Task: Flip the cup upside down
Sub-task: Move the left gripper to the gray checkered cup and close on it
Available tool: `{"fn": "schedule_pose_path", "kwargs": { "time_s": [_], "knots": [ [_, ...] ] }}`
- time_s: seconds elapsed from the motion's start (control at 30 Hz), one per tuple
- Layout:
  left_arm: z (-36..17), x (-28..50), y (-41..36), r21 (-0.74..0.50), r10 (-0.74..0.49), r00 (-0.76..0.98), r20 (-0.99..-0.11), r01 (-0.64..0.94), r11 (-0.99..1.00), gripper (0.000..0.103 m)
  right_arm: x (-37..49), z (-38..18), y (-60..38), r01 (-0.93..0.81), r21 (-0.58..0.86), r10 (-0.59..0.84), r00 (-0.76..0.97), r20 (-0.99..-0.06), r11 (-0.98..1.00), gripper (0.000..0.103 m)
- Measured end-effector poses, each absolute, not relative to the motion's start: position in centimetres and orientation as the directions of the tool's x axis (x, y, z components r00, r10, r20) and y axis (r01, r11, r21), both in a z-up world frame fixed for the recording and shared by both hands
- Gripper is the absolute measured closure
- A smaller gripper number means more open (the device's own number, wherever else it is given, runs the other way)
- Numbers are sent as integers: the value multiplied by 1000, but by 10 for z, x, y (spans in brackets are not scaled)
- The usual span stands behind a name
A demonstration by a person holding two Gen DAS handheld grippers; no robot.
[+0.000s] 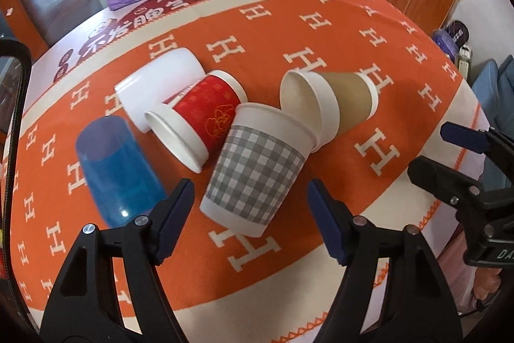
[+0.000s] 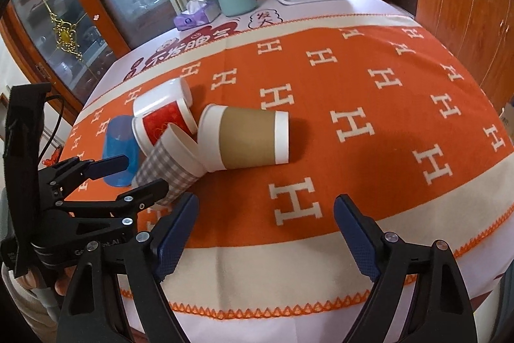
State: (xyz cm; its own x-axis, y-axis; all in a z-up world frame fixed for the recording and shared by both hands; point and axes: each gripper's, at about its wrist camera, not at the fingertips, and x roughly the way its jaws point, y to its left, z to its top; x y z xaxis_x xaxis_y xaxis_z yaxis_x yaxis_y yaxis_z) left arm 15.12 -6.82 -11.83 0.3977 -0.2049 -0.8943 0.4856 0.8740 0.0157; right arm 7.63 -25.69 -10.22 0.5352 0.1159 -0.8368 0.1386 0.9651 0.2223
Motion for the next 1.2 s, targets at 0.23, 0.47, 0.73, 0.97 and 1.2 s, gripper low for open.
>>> {"fn": "schedule_pose_path", "kwargs": {
  "time_s": [0.23,0.47,0.73,0.97,1.2],
  "knots": [
    [-136,160,-75,18,-201,373,-906,508,861,43,83,-117,-261,148,227,123,507,-853,963,16],
    [-138,161,-80,39,-210,390,-897,542,840,43,86,-127,-264,161,241,137,483,-865,957,17],
    [-130,147,-80,31,-259,388,-884,603,797,45,84,-128,-270,168,246,138,482,-865,954,18],
    [-111,114,-71,88,-257,400,-880,668,739,46,72,-119,-273,164,253,143,495,-857,953,18],
    [-97,82,-52,93,-268,374,-888,716,691,46,64,-115,-269,147,252,151,489,-859,957,18]
  ]
}}
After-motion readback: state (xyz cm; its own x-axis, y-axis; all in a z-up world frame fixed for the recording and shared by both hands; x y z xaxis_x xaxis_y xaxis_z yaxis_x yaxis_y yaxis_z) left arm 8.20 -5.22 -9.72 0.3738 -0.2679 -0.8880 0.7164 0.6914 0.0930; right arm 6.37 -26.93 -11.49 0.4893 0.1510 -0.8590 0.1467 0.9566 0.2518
